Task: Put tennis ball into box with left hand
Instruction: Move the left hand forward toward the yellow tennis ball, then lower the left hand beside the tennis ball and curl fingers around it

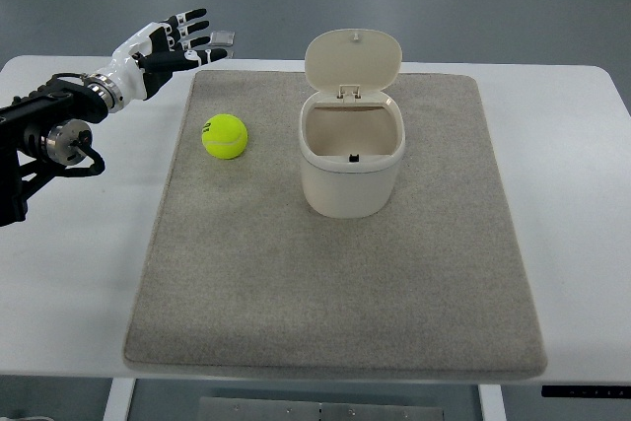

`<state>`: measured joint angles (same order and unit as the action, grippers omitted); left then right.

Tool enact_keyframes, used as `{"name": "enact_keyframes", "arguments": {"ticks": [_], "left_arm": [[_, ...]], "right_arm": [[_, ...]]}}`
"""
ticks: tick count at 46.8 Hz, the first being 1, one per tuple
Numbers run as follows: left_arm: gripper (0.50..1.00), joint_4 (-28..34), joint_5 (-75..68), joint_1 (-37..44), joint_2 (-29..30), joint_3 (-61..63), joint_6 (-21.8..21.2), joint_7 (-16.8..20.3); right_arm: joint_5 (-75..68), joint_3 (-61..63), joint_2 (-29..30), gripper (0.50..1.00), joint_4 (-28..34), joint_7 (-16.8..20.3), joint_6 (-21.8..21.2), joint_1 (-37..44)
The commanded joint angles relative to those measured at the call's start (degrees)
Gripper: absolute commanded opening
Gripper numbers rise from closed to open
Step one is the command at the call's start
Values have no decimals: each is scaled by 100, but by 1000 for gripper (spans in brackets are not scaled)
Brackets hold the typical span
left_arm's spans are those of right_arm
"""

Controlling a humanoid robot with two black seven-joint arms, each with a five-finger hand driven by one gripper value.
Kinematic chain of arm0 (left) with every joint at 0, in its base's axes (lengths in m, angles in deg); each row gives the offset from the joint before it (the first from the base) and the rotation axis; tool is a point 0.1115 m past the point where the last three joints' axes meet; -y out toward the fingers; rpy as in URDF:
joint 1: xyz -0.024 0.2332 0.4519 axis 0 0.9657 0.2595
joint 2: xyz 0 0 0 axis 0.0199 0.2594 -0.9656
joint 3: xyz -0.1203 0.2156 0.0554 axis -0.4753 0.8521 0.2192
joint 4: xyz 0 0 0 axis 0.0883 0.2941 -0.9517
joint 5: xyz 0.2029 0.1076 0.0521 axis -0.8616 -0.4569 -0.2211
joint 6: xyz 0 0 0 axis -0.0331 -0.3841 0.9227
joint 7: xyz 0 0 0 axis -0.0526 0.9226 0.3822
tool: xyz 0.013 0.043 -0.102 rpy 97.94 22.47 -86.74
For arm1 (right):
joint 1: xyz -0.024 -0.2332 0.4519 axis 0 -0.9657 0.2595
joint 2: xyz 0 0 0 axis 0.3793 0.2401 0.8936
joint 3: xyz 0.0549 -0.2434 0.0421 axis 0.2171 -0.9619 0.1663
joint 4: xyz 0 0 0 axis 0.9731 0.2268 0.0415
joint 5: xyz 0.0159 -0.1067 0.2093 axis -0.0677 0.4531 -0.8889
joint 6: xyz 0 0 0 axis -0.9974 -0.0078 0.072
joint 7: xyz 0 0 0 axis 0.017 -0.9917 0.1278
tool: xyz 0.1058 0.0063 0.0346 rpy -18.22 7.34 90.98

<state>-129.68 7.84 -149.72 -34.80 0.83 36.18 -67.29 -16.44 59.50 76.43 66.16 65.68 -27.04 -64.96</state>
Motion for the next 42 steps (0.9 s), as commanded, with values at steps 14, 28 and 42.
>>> {"name": "enact_keyframes", "arguments": {"ticks": [14,28,42], "left_arm": [[969,8,-621,-348,95,970,373,1],[958,16,-2370,-946,412,970,689,10],[954,16,-3760,-937,394,908,707,54]], "right_arm": [[0,0,0,901,1,0,0,7],[0,0,0,901,1,0,0,-2],[0,0,0,901,1,0,0,-2]]}}
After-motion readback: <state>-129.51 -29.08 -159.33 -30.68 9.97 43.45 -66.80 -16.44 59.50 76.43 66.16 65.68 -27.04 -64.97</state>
